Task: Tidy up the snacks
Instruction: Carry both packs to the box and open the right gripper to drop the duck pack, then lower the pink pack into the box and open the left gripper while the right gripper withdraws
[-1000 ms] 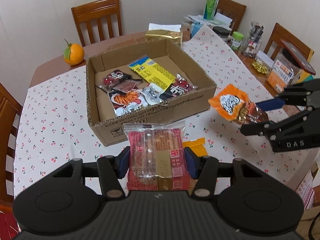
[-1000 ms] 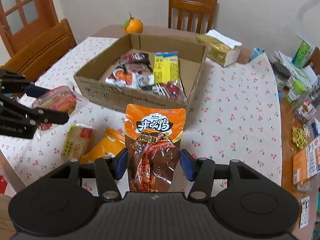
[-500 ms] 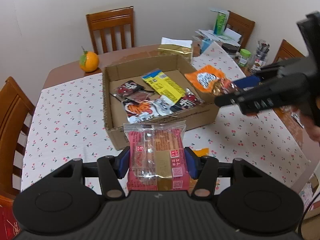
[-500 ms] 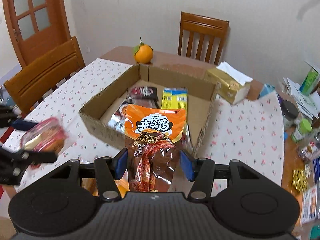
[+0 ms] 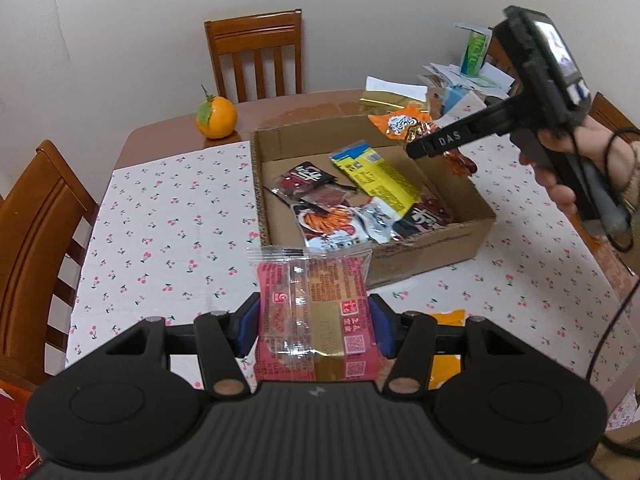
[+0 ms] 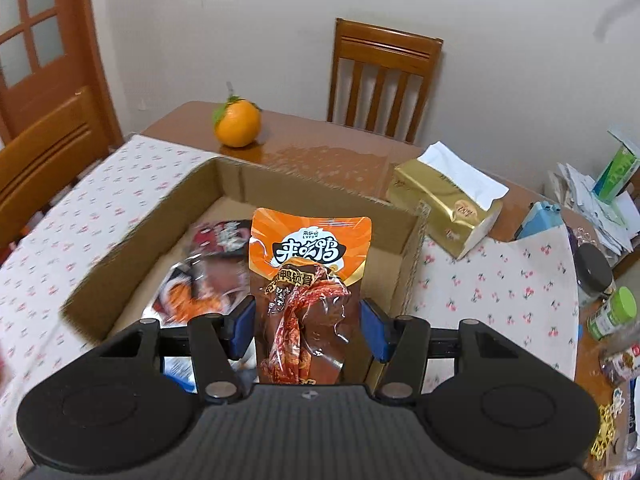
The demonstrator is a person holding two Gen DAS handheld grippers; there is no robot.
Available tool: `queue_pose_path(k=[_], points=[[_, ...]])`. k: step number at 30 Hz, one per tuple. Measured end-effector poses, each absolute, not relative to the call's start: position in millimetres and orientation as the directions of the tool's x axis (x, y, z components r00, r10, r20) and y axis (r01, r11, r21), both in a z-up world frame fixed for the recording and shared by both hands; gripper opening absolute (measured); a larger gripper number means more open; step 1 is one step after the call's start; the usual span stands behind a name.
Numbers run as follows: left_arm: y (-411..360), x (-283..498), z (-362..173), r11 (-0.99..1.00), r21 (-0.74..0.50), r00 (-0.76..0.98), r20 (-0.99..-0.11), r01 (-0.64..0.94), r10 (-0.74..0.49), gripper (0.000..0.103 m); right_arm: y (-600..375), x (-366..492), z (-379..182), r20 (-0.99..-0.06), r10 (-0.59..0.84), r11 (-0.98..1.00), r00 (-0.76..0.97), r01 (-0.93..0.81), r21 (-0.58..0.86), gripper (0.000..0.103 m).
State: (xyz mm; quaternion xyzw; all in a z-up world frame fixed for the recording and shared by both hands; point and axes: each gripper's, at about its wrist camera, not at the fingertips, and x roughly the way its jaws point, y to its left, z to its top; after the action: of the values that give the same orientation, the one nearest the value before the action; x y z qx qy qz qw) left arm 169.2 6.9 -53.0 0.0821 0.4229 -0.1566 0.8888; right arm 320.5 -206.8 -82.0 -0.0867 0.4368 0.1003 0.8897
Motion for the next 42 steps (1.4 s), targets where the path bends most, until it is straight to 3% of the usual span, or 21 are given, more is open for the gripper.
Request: queue_pose_path(k=[5,6,8,10,31,42], points=[[9,182,-57,0.938,0.019,0.592,-0.780,0.346,-0.203,0.055,-211,350,-98,-0.796,0.056,0.973,0.602,-0.211,-0.091,0.064],[8,184,-57,0.937,0.019,0.592,-0.780,0.348,-0.204,0.055,-211,352,-100,-0.791,0.036,0.975,0.611,-0.197,-0.108,0.070],[6,189,-58,0.935,0.020,0.592,-0.779,0.353,-0.206,0.055,-212,351,-100,-0.782,0.030,0.975,0.623,-0.192,-0.116,0.093],[4,193,-59,0.932,0.025,0.590,-0.780,0.361,-0.208,0.055,-213,342,-98,-0.775,0.047,0.975,0.630,-0.197,-0.101,0.102],[-29,272,-58,0.897,0.045,0.591,-0.767,0.440,-0.251,0.055,-210,225,-71,-0.764,0.076,0.984,0.640,-0.173,-0.047,0.103],[-56,327,-63,0.888,0.034,0.593,-0.756,0.458,-0.277,0.055,-212,207,-72,-0.772,0.056,0.985,0.634,-0.159,-0.059,0.103]])
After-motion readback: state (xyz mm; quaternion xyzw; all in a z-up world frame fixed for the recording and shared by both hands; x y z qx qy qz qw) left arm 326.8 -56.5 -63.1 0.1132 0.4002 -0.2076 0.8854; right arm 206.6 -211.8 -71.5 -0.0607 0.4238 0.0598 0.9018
